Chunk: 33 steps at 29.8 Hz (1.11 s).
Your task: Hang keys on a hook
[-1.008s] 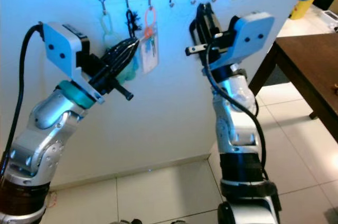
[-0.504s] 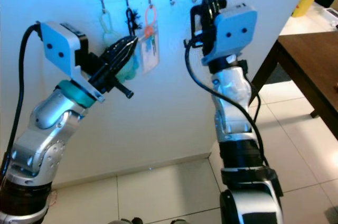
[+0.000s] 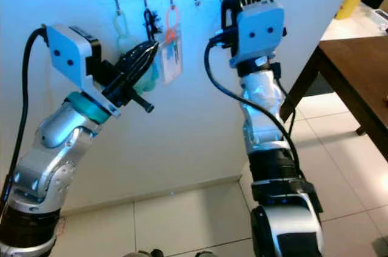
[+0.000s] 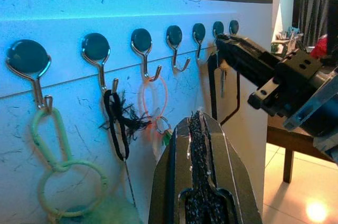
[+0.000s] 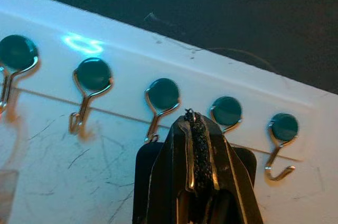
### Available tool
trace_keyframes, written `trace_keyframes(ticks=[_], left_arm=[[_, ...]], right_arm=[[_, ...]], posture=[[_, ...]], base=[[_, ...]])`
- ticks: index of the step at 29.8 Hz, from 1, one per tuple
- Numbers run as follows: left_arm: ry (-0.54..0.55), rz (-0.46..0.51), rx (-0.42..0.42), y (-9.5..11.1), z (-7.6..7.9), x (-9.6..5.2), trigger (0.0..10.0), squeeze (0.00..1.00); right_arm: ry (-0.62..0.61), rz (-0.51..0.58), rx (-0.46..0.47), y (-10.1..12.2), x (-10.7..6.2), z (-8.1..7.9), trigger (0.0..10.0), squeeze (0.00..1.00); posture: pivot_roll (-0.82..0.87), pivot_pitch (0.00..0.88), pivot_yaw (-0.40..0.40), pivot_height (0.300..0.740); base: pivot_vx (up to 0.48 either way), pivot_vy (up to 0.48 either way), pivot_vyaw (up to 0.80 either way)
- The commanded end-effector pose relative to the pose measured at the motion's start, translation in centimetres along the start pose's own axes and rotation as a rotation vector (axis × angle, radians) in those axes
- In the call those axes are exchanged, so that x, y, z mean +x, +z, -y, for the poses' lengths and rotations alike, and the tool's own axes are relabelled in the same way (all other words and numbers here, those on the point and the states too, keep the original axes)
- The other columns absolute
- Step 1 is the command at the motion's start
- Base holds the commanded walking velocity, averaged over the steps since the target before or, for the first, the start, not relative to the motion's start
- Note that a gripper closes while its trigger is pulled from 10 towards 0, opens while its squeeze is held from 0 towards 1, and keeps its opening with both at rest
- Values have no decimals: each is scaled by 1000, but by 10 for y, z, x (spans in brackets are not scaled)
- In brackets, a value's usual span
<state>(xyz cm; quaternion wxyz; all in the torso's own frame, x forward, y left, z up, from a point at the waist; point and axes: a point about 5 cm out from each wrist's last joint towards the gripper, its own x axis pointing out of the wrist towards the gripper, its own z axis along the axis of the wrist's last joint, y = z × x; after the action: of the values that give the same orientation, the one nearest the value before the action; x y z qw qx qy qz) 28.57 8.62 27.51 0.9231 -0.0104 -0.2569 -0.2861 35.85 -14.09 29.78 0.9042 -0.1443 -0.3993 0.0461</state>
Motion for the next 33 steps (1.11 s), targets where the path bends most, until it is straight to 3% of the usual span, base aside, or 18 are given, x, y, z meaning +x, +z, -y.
trace_keyframes(ticks=[1, 19, 33], left_arm=[[15, -10, 6, -2, -2, 0, 10000, 0], [22, -8, -5, -2, -1, -1, 10000, 0], [21, -8, -5, -3, 0, 0, 10000, 0]], right_arm=[[47, 30, -13, 4, 5, -11, 10000, 0], [110, 58, -41, 4, 1, -25, 10000, 0], [164, -96, -181, -25, -13, -32, 10000, 0]], posture=[[64, 68, 100, 740], [62, 73, 95, 740], [57, 65, 93, 740]], base=[[0, 0, 0], [0, 0, 0], [0, 0, 0]])
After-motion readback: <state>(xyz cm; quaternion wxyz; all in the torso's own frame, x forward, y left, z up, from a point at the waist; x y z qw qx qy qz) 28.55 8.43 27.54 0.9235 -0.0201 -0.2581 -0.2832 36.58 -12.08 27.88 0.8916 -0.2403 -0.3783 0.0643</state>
